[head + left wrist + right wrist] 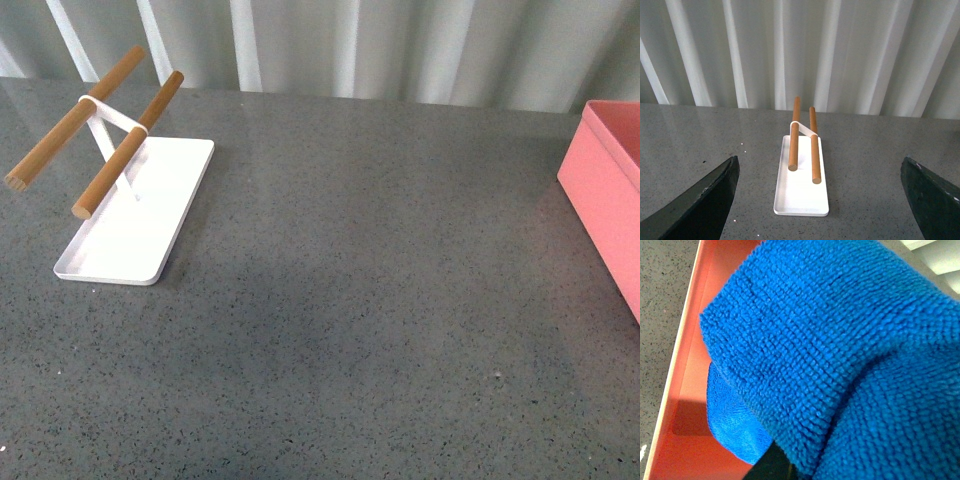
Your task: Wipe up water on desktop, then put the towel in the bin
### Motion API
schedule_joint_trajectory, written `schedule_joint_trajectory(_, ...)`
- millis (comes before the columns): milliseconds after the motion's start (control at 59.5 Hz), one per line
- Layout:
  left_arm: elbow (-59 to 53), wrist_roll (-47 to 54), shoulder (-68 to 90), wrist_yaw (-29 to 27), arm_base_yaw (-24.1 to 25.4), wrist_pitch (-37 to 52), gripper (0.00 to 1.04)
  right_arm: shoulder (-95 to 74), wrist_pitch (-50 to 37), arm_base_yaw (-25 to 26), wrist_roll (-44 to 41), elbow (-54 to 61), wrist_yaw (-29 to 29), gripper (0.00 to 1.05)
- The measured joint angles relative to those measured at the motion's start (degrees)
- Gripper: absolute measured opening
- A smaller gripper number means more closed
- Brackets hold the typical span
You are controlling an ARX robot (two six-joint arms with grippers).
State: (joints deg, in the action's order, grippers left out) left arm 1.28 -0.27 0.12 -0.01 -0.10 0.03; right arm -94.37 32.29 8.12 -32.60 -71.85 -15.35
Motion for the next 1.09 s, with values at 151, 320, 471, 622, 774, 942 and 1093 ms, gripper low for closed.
schedule_joint_trajectory(151,0.0,0.0,0.0,0.02,0.0,0.0,0.98,-0.26,0.09,0.04,0.31,0.0,0.0,0.47)
schedule_joint_trajectory(320,0.0,0.0,0.0,0.0,0.0,0.0,0.98,-0.26,0.09,0.09,0.46,0.0,0.02,0.77)
schedule_joint_trajectory(471,0.0,0.0,0.0,0.0,0.0,0.0,0.98,-0.26,0.09,0.09,0.55,0.0,0.0,0.98)
schedule_joint_trajectory(622,0.0,0.0,0.0,0.02,0.0,0.0,0.98,-0.26,0.09,0.09,0.55,-0.02,0.0,0.98)
schedule_joint_trajectory(774,0.0,0.0,0.0,0.0,0.0,0.0,0.98,-0.26,0.09,0.09,0.55,-0.04,0.0,0.98)
schedule_joint_trajectory(942,0.0,0.0,0.0,0.0,0.0,0.0,0.98,-0.26,0.09,0.09,0.55,-0.04,0.0,0.98)
schedule_joint_trajectory(1093,0.0,0.0,0.0,0.0,0.0,0.0,0.98,0.0,-2.49,0.42,2.03,0.85,1.99,0.96)
